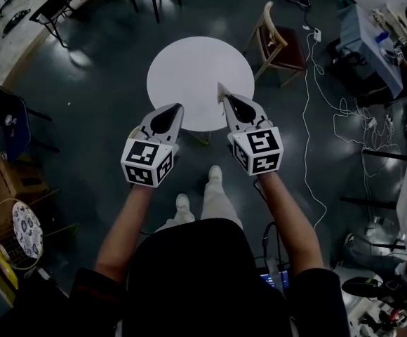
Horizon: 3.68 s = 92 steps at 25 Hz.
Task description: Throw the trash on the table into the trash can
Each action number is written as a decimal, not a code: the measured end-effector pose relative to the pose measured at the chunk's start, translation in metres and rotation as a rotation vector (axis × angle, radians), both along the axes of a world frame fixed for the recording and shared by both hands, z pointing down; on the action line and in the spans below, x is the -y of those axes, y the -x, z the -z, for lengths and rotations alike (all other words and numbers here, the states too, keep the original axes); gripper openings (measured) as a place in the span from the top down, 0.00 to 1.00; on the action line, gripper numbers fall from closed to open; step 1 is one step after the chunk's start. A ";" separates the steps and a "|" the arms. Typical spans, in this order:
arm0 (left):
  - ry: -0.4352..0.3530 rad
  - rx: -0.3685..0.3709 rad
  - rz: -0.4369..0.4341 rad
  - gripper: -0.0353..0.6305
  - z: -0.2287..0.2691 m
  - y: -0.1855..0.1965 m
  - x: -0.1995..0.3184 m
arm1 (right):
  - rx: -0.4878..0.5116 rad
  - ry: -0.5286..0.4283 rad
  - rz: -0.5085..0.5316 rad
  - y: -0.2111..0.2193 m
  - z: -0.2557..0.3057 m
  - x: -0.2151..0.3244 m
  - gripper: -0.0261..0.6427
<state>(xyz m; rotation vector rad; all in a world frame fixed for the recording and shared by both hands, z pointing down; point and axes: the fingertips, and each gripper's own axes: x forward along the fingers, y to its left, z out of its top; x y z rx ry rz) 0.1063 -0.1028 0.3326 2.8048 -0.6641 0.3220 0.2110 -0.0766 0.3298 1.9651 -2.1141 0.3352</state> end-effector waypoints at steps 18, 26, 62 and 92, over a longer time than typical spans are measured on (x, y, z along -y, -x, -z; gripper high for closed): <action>-0.017 -0.018 0.090 0.92 0.010 0.120 -0.014 | -0.011 -0.031 0.104 0.121 0.019 -0.008 0.93; -0.011 -0.005 0.209 0.92 0.005 0.164 -0.008 | 0.011 -0.047 0.226 0.168 0.021 0.012 0.93; 0.035 0.056 0.710 0.92 -0.037 0.160 0.020 | 0.106 0.041 0.735 0.186 -0.036 0.087 0.93; 0.269 0.000 0.845 0.92 -0.266 0.353 0.089 | 0.125 0.328 0.660 0.352 -0.298 0.162 0.93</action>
